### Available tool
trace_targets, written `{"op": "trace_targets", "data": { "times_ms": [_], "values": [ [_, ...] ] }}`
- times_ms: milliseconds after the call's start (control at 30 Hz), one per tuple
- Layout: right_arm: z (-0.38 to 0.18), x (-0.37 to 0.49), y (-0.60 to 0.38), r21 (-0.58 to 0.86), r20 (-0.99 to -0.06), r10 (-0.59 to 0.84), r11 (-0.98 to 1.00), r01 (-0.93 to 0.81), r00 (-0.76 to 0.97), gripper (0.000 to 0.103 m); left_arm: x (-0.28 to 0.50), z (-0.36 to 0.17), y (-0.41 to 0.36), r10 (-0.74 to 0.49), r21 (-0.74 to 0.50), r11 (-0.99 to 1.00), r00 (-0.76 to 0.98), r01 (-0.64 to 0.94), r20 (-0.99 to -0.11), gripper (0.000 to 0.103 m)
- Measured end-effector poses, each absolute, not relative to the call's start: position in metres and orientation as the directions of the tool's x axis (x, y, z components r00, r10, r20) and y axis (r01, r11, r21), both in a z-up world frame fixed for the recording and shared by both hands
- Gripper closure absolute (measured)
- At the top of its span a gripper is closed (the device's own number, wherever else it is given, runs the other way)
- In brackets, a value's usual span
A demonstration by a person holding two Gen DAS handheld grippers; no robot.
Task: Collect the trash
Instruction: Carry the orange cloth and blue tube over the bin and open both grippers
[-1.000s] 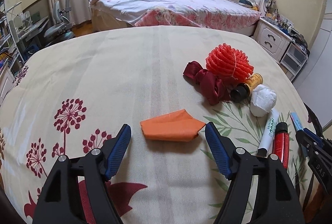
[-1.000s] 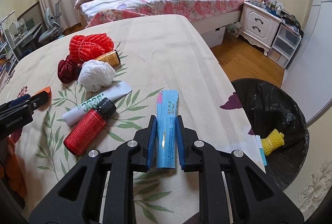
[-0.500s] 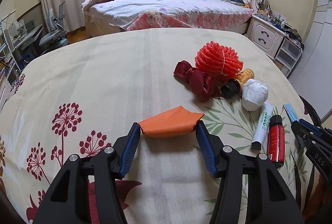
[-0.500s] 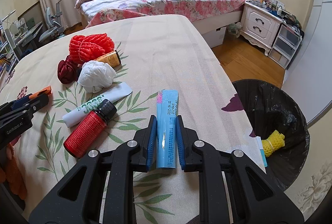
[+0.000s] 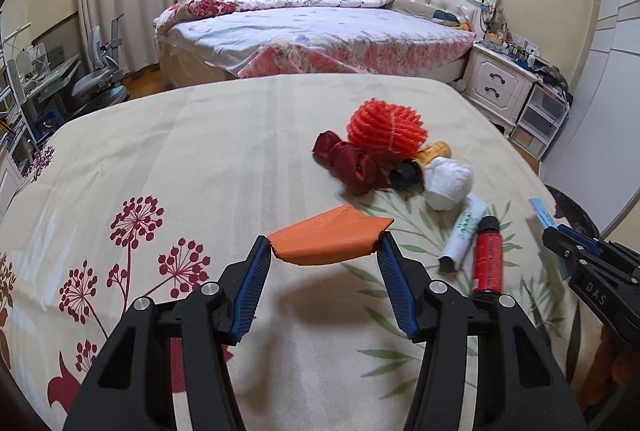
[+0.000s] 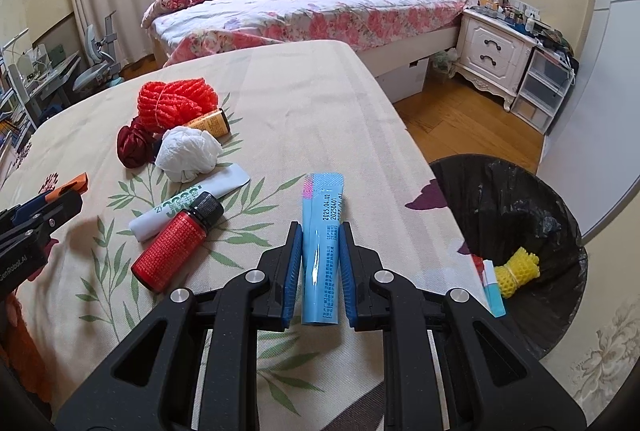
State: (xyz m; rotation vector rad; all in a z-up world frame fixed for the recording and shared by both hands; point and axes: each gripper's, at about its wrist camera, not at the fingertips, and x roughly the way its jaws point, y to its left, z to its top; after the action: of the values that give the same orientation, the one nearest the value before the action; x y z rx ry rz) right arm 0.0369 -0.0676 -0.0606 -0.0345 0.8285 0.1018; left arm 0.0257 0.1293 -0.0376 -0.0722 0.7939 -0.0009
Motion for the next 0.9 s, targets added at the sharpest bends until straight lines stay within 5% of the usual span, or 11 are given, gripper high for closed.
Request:
{"op": "trace_targets", "data": {
  "times_ms": [900],
  "values": [
    [-0.04, 0.023, -0.19, 0.005, -0.683, -0.128, 0.984, 0.18, 0.719, 0.085, 0.049, -0.01, -0.027, -0.275, -0.09, 0.955, 0.735, 0.281, -0.619, 0.048]
  ]
}}
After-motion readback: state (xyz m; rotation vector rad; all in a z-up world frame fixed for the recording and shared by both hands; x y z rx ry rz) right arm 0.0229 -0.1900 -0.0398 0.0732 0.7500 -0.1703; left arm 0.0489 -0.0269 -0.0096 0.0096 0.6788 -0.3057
